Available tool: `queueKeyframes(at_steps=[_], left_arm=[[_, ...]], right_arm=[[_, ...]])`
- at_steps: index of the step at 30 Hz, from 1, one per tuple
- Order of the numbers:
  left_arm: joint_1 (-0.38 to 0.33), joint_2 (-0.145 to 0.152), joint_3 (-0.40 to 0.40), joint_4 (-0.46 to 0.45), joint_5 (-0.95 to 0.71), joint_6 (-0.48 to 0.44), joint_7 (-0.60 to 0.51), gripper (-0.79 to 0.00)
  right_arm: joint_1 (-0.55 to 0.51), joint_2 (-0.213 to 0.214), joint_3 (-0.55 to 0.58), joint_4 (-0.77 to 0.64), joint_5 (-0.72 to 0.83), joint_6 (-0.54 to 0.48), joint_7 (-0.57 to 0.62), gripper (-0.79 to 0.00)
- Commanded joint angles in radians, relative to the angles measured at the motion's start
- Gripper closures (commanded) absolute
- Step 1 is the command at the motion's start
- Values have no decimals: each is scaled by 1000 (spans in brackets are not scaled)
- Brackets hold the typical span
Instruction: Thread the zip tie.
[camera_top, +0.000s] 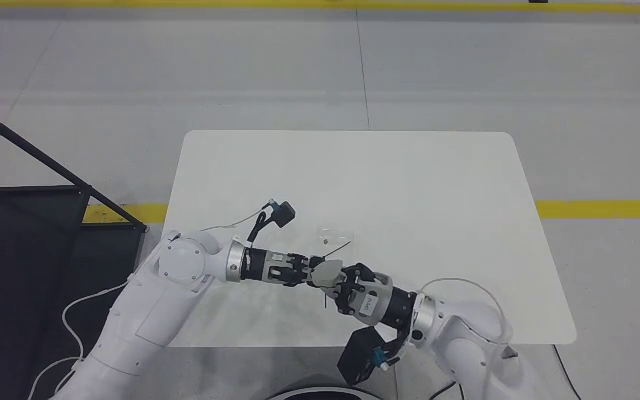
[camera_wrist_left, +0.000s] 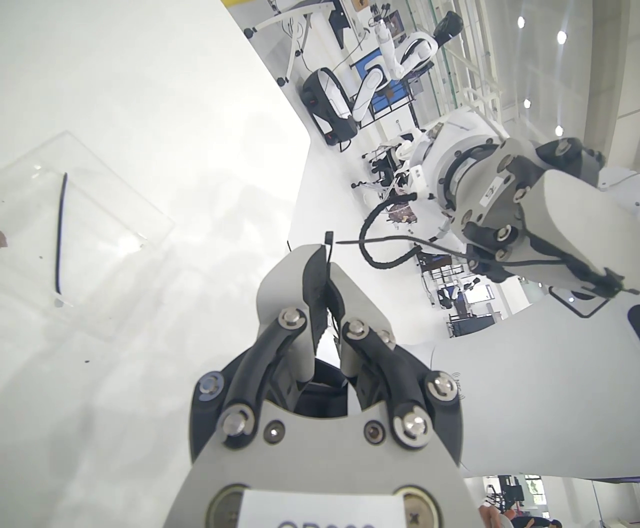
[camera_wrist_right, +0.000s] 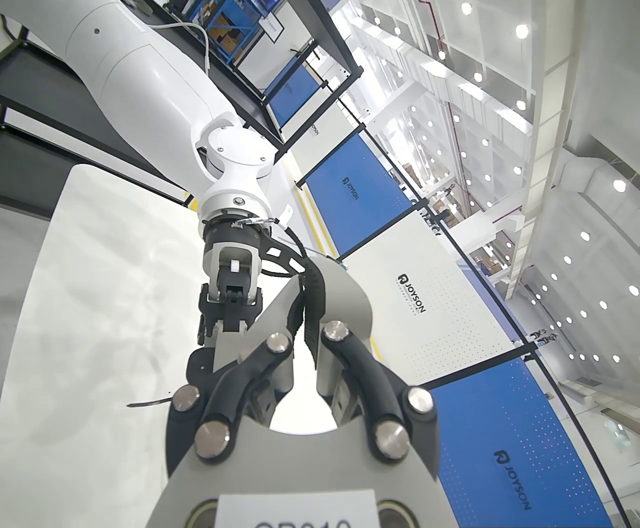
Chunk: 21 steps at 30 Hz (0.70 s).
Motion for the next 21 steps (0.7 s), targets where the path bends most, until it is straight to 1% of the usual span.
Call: queueKeyframes(at_steps=[1, 21], left_arm=[[0, 0, 0, 0, 0, 0, 0, 0], [0, 0, 0, 0, 0, 0, 0, 0]], right_arm=[[0, 1, -1, -1, 0, 3, -1, 0], [10, 9, -12, 5, 17, 12, 17, 0]])
